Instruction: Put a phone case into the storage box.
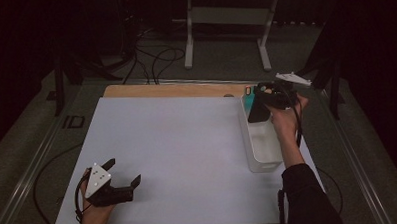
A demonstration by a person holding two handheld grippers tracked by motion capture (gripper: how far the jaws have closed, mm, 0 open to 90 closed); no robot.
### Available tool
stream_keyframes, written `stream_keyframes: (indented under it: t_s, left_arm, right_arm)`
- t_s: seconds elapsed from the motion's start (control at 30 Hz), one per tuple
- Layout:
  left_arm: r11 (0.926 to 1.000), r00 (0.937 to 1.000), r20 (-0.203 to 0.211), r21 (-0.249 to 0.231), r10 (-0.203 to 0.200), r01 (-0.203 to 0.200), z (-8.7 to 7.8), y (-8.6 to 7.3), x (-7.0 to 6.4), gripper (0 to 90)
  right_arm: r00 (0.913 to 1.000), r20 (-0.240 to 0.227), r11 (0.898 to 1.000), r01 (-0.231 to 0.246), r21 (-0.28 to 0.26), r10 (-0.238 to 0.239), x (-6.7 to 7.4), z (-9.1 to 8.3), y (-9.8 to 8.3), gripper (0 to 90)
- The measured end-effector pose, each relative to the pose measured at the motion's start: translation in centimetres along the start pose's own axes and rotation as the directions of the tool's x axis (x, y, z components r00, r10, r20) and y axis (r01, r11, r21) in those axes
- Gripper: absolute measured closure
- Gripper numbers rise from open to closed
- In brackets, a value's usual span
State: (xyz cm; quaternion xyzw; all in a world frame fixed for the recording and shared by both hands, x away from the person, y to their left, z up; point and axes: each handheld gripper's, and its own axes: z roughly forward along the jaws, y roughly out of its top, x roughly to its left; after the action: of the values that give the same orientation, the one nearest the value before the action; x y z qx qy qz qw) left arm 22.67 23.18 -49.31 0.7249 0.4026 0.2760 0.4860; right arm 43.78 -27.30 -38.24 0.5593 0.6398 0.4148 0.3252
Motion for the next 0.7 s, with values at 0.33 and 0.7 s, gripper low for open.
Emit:
stream_keyframes:
  t_s: [0.33, 0.7]
  left_arm:
    - [1.0000, 1.0000, 0.000, -0.003, -0.001, 0.001, 0.0, 0.0, 0.0, 0.2]
    - [1.0000, 1.0000, 0.000, -0.004, -0.005, 0.005, -0.1, 0.0, 0.0, 0.2]
  right_arm:
    - [0.9998, 0.015, 1.000, 0.009, 0.029, -0.009, 0.2, 1.7, -0.6, 13.3]
    - [0.9993, 0.037, 0.998, 0.003, 0.056, -0.005, 0.3, 3.5, -1.2, 13.2]
